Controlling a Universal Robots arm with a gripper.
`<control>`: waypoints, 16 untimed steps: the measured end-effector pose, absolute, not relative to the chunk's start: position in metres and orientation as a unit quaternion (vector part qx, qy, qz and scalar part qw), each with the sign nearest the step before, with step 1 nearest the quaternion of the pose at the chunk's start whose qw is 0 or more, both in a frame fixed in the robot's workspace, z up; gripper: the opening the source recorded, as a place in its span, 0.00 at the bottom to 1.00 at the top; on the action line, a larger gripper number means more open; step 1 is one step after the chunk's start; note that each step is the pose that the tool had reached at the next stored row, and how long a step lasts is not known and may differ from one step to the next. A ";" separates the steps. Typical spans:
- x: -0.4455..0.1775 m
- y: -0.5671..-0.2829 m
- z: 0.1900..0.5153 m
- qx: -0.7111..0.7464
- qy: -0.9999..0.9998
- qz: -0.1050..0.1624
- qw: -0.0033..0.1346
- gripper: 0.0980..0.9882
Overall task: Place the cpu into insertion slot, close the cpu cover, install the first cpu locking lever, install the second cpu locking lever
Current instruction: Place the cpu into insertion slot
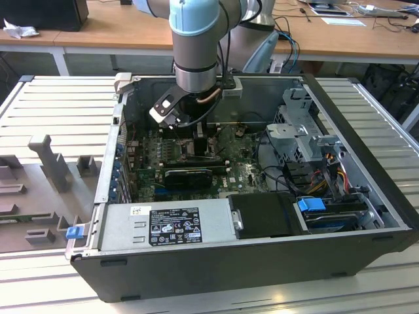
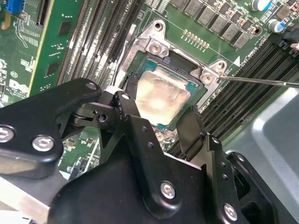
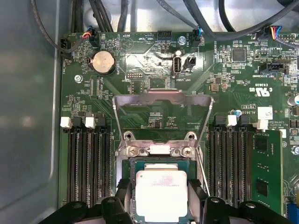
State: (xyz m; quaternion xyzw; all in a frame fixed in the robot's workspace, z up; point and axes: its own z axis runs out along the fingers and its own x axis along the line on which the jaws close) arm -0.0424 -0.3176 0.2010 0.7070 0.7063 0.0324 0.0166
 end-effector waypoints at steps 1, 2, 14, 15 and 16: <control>-0.042 -0.317 0.201 0.707 0.706 0.032 0.017 0.57; -0.042 -0.317 0.201 0.707 0.706 0.032 0.017 0.57; -0.042 -0.320 0.212 0.707 0.706 0.031 0.017 0.27; -0.042 -0.320 0.212 0.707 0.706 0.031 0.017 0.20; -0.042 -0.321 0.212 0.707 0.706 0.031 0.017 0.14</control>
